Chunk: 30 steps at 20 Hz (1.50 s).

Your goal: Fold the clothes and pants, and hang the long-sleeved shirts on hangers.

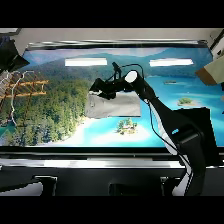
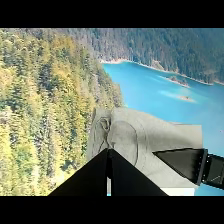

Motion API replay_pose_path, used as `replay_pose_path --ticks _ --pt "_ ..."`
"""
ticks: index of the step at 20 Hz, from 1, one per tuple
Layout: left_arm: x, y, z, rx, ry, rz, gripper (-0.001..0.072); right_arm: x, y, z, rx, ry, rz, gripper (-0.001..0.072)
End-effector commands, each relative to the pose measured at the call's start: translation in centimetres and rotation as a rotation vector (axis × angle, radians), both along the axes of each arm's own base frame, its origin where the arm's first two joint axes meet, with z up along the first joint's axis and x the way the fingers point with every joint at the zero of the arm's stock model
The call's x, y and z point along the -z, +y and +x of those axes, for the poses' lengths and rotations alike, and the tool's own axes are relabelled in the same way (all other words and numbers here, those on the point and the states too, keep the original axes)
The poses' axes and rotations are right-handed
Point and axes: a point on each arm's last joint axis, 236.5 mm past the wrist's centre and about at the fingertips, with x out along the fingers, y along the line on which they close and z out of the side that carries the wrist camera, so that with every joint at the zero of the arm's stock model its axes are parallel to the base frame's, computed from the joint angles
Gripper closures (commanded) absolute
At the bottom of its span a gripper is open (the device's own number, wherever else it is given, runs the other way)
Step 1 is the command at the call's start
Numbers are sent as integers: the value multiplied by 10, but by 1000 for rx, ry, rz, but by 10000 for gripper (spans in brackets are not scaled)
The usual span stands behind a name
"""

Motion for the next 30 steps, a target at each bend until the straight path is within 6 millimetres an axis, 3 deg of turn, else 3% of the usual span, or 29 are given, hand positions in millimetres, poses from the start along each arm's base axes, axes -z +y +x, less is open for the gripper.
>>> replay_pose_path --ticks 1,3,5,8,10,12,15,19,22,30 --pt "1 -5 -1 11 4 1 689 -25 -15 0 -26 -12 46 120" --pt "1 -7 -1 16 4 0 689 -39 -61 12 -8 -23 22 121" --pt "1 -7 -1 16 4 0 689 -42 -129 27 26 -42 -52 126" --pt "1 -7 -1 16 4 1 689 -13 -235 34 89 33 -181 125" --pt "1 -7 -1 17 4 1 689 10 -279 31 125 76 -192 121" --pt "1 -7 -1 17 4 1 689 39 -301 22 135 133 -190 122" --pt "1 -7 -1 17 4 1 689 79 -299 5 82 194 -163 123" --pt "1 -7 -1 16 4 1 689 107 -289 7 76 213 -105 129" --pt "1 -9 -1 20 4 1 689 114 -282 8 68 226 -50 171" --pt "4 -17 -1 38 10 0 689 136 -247 3 26 246 -73 178"
